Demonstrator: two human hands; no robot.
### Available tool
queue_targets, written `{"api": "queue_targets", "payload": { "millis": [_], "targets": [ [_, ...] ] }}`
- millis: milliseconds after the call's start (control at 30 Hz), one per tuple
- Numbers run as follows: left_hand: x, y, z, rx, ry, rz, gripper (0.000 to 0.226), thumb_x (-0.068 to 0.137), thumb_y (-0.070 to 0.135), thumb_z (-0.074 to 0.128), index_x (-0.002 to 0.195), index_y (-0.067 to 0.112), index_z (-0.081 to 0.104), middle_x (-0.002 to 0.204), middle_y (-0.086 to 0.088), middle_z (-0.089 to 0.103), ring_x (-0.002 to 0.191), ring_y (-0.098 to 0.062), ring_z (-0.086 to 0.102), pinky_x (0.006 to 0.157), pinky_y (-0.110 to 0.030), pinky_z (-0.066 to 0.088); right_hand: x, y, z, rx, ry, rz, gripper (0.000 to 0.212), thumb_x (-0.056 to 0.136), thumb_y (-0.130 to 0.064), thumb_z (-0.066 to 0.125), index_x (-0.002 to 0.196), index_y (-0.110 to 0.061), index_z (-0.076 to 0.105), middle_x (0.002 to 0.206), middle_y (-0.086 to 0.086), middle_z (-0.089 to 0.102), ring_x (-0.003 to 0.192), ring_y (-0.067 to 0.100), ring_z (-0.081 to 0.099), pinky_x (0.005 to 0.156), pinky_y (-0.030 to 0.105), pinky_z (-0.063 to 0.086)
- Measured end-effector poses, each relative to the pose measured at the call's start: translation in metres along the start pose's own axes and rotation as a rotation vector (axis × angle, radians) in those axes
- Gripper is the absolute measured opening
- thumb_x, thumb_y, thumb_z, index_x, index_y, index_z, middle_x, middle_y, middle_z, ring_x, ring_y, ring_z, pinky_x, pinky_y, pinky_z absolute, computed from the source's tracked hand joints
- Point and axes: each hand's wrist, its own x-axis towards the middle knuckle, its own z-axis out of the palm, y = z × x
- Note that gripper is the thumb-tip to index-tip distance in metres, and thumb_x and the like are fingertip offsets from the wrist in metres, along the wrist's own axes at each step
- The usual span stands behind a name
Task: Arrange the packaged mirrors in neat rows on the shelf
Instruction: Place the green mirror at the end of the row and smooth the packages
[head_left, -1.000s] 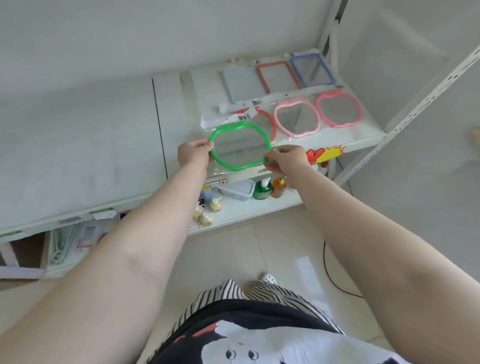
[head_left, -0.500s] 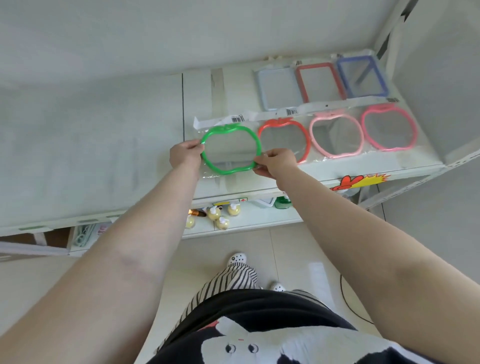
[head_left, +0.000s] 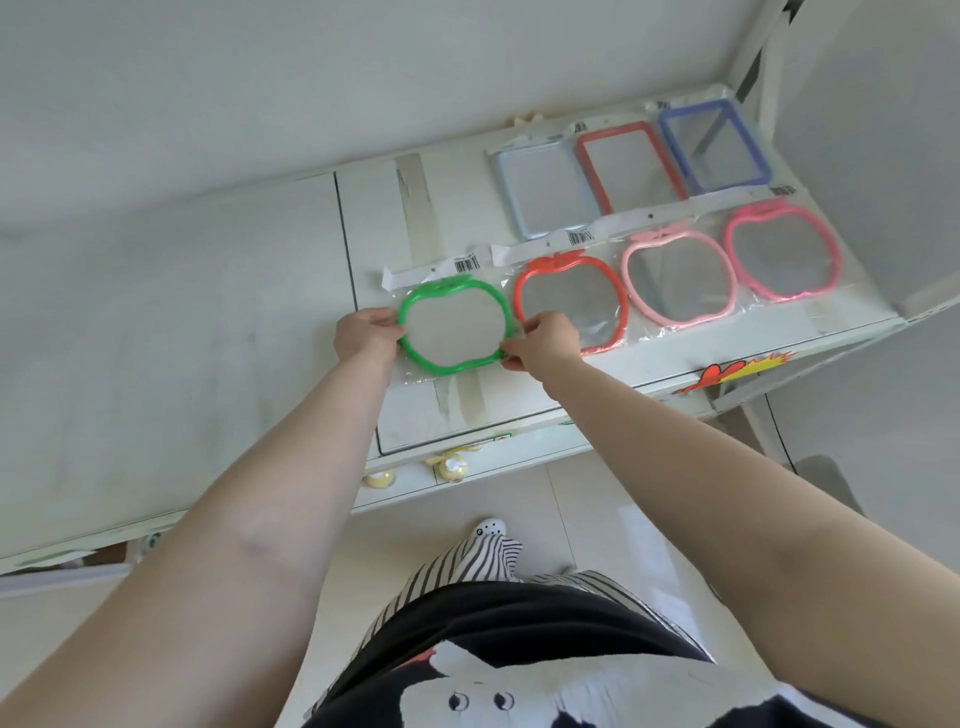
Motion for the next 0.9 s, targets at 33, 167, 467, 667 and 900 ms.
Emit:
{"api": "queue_targets", "payload": {
  "millis": [33, 167, 467, 667, 900],
  "targets": [
    [0.001, -0.002, 0.0, 0.01, 0.0, 0.004, 0.036, 0.075, -0.006, 0.069, 0.108, 0.006, 0.068, 0.11, -0.013, 0.07, 0.102, -0.028, 0.068, 0.096, -0.037, 0.053, 0.0, 0.0, -0.001, -0.007, 0.003, -0.01, 0.026, 0.083, -0.002, 0.068, 0.07, -0.012, 0.049, 0.084, 0.015, 0.068, 0.078, 0.033, 0.073, 0.078, 0.04, 0.06],
    [0.002, -0.007, -0.003, 0.101, 0.01, 0.032, 0.038, 0.074, 0.0, 0.073, 0.111, 0.006, 0.066, 0.11, -0.013, 0.07, 0.103, -0.028, 0.067, 0.098, -0.036, 0.051, -0.003, 0.003, -0.003, -0.236, 0.015, -0.083, 0.015, 0.088, -0.017, 0.063, 0.098, -0.008, 0.055, 0.094, 0.014, 0.071, 0.073, 0.028, 0.073, 0.078, 0.041, 0.059],
    [-0.033, -0.001, 0.029, 0.845, -0.024, 0.623, 0.078, 0.075, 0.041, 0.073, 0.142, 0.02, 0.038, 0.154, -0.012, 0.026, 0.143, -0.031, 0.025, 0.115, -0.042, 0.026, 0.01, 0.021, -0.037, -0.555, 0.281, -0.355, 0.033, 0.088, -0.023, 0.059, 0.12, -0.016, 0.058, 0.122, 0.007, 0.058, 0.117, 0.029, 0.049, 0.093, 0.036, 0.042],
    [-0.039, -0.018, 0.055, 1.077, -0.274, 0.484, 0.098, 0.076, 0.064, 0.061, 0.15, 0.038, 0.004, 0.16, -0.008, -0.018, 0.146, -0.037, -0.018, 0.111, -0.066, -0.001, 0.029, 0.045, -0.048, -0.662, 0.147, -0.368, 0.058, 0.089, -0.032, 0.062, 0.143, -0.024, 0.041, 0.144, 0.013, 0.038, 0.142, 0.032, 0.022, 0.117, 0.04, 0.021],
    [-0.043, -0.021, 0.065, 1.073, -0.259, 0.46, 0.097, 0.077, 0.063, 0.061, 0.15, 0.041, 0.002, 0.159, -0.008, -0.02, 0.146, -0.037, -0.017, 0.111, -0.066, -0.004, 0.033, 0.051, -0.044, -0.689, 0.137, -0.357, 0.057, 0.088, -0.043, 0.061, 0.14, -0.029, 0.043, 0.148, 0.015, 0.03, 0.143, 0.031, 0.019, 0.115, 0.042, 0.026]
  ]
}}
